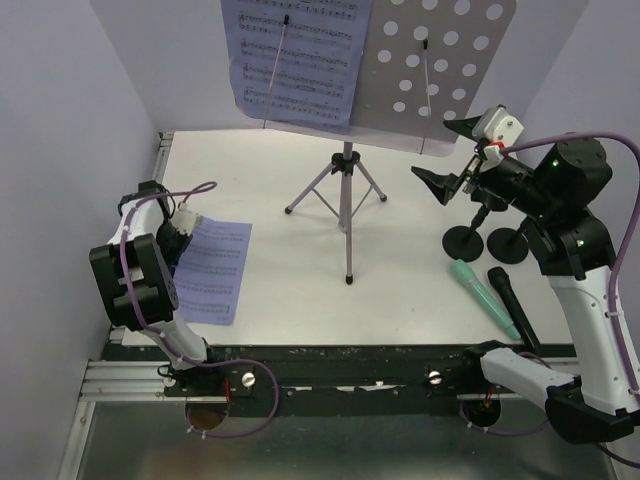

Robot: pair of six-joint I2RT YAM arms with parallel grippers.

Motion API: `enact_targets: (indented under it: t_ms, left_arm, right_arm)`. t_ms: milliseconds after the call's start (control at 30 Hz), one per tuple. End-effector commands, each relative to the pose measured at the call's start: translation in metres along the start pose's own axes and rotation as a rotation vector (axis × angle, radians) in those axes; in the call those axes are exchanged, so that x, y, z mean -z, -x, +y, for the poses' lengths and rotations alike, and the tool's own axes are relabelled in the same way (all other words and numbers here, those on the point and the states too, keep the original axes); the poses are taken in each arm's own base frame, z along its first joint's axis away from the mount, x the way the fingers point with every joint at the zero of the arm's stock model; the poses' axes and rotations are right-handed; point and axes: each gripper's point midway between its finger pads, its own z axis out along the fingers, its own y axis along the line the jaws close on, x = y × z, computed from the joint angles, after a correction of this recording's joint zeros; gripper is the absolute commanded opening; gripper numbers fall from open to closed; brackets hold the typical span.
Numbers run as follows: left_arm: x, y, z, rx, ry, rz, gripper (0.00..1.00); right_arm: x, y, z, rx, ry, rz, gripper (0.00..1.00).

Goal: Pack up the instrument practice props

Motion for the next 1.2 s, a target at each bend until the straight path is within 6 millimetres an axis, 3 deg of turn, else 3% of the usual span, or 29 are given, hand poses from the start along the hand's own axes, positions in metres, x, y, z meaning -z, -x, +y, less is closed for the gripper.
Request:
enact_targets:
  t_ms: [0, 200, 367, 667, 900, 1167]
  left_arm:
    - [-0.014, -0.040, 0.034, 0.038, 0.200, 0.113, 0.00]
    - [-0.018, -0.053, 0.047, 0.184, 0.173, 0.114, 0.00]
    - [-0.021, -0.055, 0.058, 0.196, 0.175, 0.111, 0.00]
    - [-0.033, -0.061, 0.048, 0.205, 0.131, 0.139, 0.00]
    - [-0.034, -0.069, 0.049, 0.215, 0.159, 0.164, 0.32]
    - [-0.032, -0.073, 0.058, 0.185, 0.221, 0.169, 0.44]
  right_arm:
    - [0.004, 0.011, -0.005, 0.003, -0.018, -0.009, 0.99]
    - [0.008, 0.009, -0.004, 0.002, -0.028, -0.004, 0.99]
    - [0.008, 0.009, -0.002, 0.004, -0.020, -0.001, 1.00]
    - [0.007, 0.007, -0.002, 0.003, -0.011, 0.009, 0.99]
    - [0.007, 0.008, -0.001, 0.003, -0.003, 0.005, 0.99]
    - [0.005, 0.008, -0.001, -0.001, 0.001, 0.002, 0.99]
